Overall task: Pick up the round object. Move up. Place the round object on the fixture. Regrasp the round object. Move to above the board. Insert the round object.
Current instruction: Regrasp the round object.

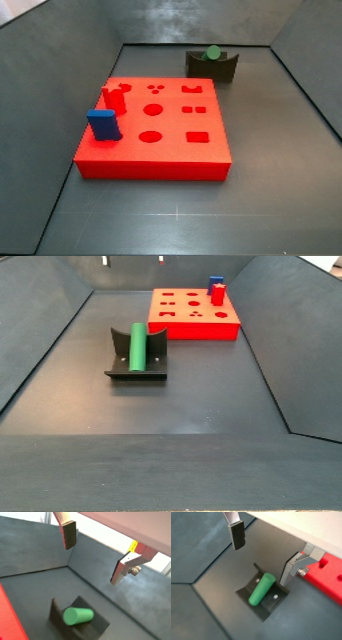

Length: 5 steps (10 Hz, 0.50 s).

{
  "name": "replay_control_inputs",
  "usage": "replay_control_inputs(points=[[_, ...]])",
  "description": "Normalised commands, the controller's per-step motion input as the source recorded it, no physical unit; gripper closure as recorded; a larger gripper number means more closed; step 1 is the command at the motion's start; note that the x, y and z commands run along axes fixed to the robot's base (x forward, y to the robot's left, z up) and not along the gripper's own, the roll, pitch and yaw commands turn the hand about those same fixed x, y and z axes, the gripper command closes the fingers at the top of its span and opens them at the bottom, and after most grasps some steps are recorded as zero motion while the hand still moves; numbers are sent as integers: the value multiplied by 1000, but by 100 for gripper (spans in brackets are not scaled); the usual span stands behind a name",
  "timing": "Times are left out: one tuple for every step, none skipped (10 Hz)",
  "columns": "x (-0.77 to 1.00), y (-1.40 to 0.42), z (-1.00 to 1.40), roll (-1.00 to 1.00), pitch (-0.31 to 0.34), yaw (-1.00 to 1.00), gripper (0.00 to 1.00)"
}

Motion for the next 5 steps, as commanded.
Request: replay_control_inputs(points=[[53, -27, -11, 1000, 49, 31, 0], [67, -31, -12, 1000, 67, 39, 0], [80, -33, -14, 1000, 92, 50, 0], [86, -36, -14, 1000, 121, 66, 0], [97, -43, -15, 922, 162, 108, 0]])
